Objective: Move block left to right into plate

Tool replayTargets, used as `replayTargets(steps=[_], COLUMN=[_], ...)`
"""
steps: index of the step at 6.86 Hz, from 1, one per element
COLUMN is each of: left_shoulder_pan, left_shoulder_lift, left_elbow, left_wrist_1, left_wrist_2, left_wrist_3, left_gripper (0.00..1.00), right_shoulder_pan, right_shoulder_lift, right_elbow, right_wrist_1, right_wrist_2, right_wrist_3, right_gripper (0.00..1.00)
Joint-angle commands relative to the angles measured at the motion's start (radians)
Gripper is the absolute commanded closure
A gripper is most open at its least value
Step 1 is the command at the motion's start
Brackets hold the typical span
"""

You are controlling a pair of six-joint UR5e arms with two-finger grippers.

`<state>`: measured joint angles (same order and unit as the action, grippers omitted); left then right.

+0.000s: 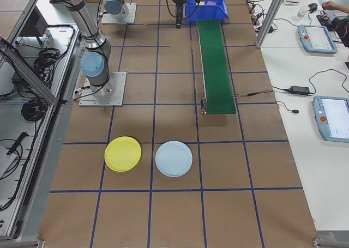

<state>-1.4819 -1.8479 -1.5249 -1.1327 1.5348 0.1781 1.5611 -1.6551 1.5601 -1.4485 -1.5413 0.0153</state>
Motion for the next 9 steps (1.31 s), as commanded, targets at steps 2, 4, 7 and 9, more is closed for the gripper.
replayTargets(steps=[2,4,7,9], left_shoulder_pan=[0.045,0.051,0.051,0.052], left_shoulder_lift=[-0.079,-0.112,-0.128,-0.128], left_elbow=[-0.006,-0.035,-0.055,-0.086], left_wrist_1=[0.068,0.07,0.053,0.054], left_wrist_2=[-0.002,0.001,0.01,0.013], left_wrist_3=[0.095,0.104,0.118,0.12], left_gripper=[0.0,0.0,0.02,0.02], right_shoulder_pan=[-0.001,0.0,0.0,0.0], right_shoulder_lift=[0.0,0.0,0.0,0.0], right_elbow=[0.0,0.0,0.0,0.0], right_wrist_1=[0.0,0.0,0.0,0.0], right_wrist_2=[0.0,0.001,0.001,0.0], right_wrist_3=[-0.002,0.0,0.0,-0.002], right_gripper=[0.0,0.0,0.0,0.0])
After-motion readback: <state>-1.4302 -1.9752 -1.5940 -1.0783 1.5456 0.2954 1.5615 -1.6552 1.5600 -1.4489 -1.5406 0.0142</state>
